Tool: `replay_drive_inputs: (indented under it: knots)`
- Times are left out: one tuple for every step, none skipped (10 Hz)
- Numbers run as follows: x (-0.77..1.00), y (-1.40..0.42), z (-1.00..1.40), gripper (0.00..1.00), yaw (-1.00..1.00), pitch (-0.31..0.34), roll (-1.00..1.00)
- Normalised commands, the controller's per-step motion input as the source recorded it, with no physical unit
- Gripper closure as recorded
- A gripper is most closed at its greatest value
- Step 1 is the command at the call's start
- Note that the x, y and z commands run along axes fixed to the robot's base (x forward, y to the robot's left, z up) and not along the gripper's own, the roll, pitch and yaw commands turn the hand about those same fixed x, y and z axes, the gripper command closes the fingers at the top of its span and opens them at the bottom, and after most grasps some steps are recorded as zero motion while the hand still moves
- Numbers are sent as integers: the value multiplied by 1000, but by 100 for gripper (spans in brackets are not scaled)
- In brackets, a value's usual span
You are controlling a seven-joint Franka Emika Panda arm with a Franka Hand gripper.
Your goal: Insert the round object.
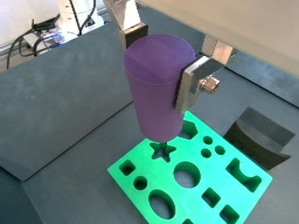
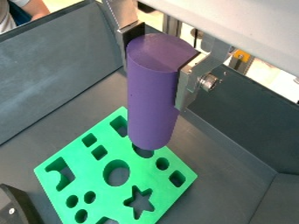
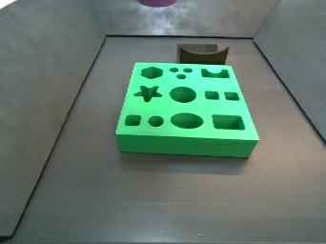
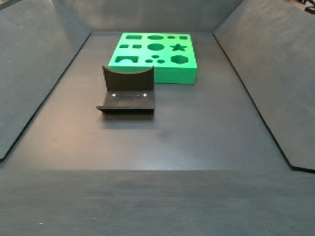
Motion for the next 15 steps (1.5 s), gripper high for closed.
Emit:
replay_drive_inputs:
  knots:
    - [563, 97, -791, 100, -151, 274, -140]
    - [546, 91, -777, 100, -154, 280, -151]
    - [554, 103, -794, 100, -143, 294, -129]
    - [354, 154, -983, 100, -100, 146, -63]
    - [169, 363, -1000, 100, 0, 0, 0]
    - [69, 357, -911, 100, 0, 0, 0]
    - [0, 263, -851, 100, -14, -86, -320]
    - [0, 211, -809, 100, -40, -123, -354]
    - [0, 289, -780, 100, -43, -134, -386]
    - [51, 391, -449, 100, -83, 3, -603]
    - [111, 311, -283, 100, -140, 0, -869]
    - [0, 254, 0, 100, -100, -206, -1000]
    - [0, 103, 103, 100, -100, -294, -983]
    - [0, 0, -3, 100, -189, -251, -391]
    - [0, 0, -254, 100, -46, -91, 151]
